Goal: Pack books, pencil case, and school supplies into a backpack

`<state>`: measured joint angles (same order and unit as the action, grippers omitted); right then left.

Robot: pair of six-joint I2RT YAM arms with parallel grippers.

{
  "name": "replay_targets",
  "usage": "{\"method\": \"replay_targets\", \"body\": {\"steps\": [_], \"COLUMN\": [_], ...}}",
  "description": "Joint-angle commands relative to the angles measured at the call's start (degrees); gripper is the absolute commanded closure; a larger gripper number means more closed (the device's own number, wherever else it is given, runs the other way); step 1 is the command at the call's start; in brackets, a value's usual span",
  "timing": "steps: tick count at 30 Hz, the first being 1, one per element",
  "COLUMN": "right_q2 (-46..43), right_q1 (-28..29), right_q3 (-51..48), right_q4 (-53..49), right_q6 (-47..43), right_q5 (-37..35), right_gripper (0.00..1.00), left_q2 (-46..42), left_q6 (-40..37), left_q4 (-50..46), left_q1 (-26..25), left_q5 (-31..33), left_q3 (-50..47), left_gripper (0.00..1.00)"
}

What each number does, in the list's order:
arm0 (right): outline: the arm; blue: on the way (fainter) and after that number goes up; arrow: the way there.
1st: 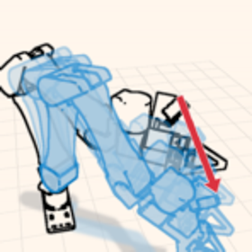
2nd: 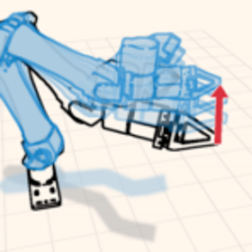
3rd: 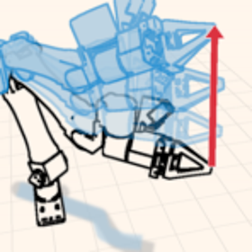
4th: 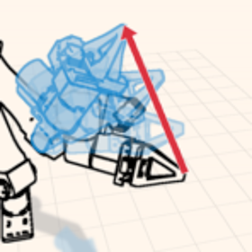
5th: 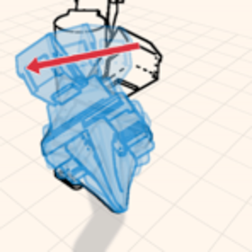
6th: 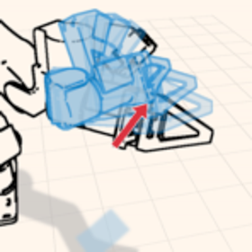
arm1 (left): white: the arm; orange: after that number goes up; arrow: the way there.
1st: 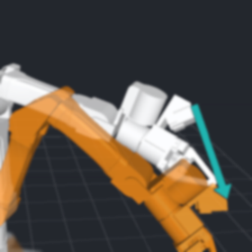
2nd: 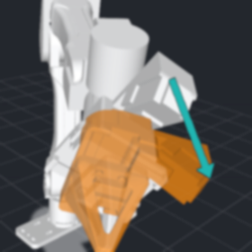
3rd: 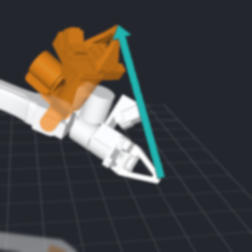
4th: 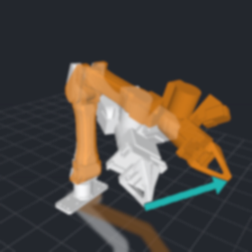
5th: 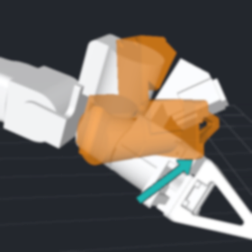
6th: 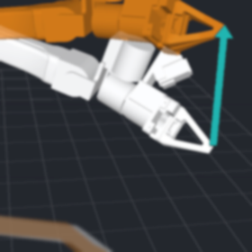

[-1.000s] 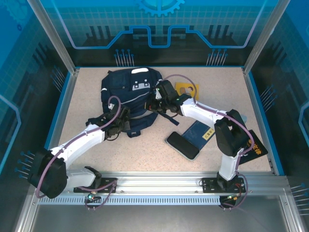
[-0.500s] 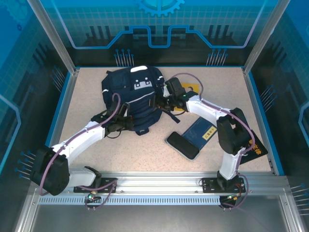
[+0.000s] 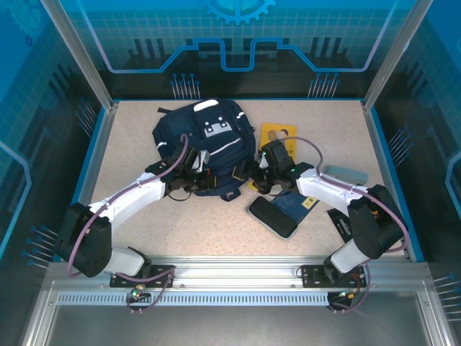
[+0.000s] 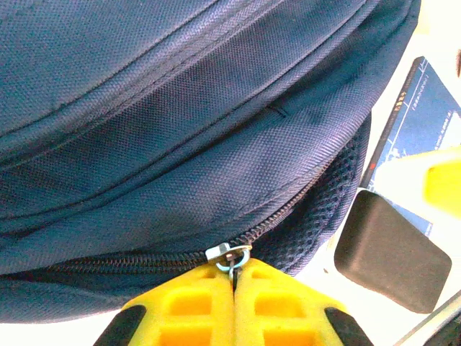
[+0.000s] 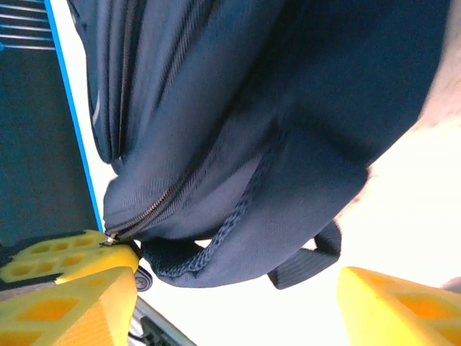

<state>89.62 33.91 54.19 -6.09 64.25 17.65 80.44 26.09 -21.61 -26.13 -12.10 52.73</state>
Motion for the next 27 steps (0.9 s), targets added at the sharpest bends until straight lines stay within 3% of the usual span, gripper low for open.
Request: {"method": "replay_targets", "body": {"steps": [1, 6, 10, 13, 15, 19, 27], "right_q2": [3.4, 8.0, 8.2, 7.5, 6.9, 5.9, 4.2], "right_q1": [1.7, 1.8, 1.7, 1.2, 0.8, 0.6, 0.4], "right_q3": [0.4, 1.7, 2.6, 2.9, 3.2, 4.7, 5.8], "right_q4": [6.7, 9.4, 5.9, 1.5, -1.9, -7.8, -12.3], "right_q6": [5.1, 6.5, 4.4, 1.8, 0.4, -2.6, -5.1], "right_q5": [2.3, 3.3, 0.1, -3.7, -6.8, -12.6, -18.0], "right_gripper": [0.29, 0.42, 0.64, 0.85, 0.91, 0.96, 0.98], "left_q2": [0.3, 0.0, -0.8, -1.8, -2.2, -2.1, -0.2], "left_q6": [1.0, 0.7, -1.3, -4.8, -6.7, -7.8, -7.5], "left_q4": [1.6, 0.4, -3.0, -8.5, -11.9, -17.0, -17.6], "left_q1": [-0.5, -0.4, -0.4, -0.5, -0.4, 0.1, 1.4], "left_q5": [-2.5, -2.0, 1.1, 7.2, 11.2, 17.9, 22.0], "left_q3": [3.2, 3.5, 3.8, 4.1, 4.2, 4.2, 3.9], "left_gripper": [1.00, 1.00, 1.00, 1.00, 1.00, 1.00, 1.00]}}
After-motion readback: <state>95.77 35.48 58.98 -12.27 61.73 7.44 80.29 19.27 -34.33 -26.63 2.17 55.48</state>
